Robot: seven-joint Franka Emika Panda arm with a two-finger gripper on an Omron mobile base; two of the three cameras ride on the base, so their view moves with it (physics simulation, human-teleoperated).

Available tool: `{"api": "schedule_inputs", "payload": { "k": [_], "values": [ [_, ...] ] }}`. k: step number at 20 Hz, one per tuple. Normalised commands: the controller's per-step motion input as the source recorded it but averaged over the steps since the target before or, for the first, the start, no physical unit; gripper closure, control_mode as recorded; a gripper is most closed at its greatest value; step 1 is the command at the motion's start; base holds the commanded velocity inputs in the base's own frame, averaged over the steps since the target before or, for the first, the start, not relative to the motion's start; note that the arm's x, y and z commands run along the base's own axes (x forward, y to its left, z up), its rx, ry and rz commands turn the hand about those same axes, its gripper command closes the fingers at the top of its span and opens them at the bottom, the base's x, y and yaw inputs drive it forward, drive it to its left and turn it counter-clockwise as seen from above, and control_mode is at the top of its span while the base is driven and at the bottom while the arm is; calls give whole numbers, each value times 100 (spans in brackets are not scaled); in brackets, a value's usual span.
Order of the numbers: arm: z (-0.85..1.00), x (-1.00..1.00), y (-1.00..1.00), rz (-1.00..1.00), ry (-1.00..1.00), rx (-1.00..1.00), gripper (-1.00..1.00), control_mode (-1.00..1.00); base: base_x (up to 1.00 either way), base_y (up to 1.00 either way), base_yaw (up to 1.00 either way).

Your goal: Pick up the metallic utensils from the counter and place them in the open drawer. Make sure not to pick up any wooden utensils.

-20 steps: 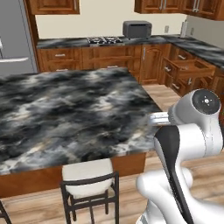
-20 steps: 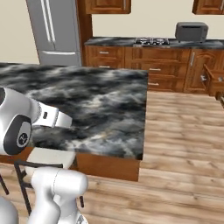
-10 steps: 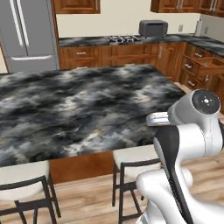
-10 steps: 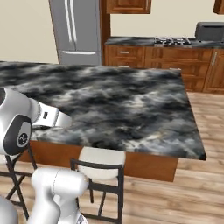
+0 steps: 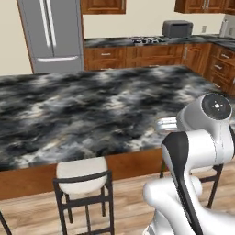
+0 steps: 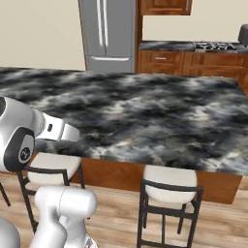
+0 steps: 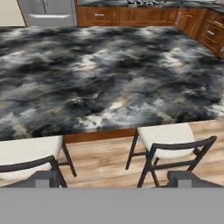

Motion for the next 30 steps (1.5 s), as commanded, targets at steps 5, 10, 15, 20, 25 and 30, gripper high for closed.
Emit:
{"api": "schedule_inputs", "payload": {
  "k": [5, 10, 15, 20, 25, 30],
  "values": [
    [0, 0, 0, 0, 0, 0, -100, 100, -23, 100, 0],
    [0, 0, 0, 0, 0, 0, -100, 100, -28, 100, 0],
    [0, 0, 0, 0, 0, 0, -100, 100, -19, 100, 0],
    [0, 0, 0, 0, 0, 0, -100, 100, -17, 100, 0],
    [0, 0, 0, 0, 0, 0, -100, 100, -14, 100, 0],
    [0, 0, 0, 0, 0, 0, -100, 100, -14, 100, 0]
  ]
}}
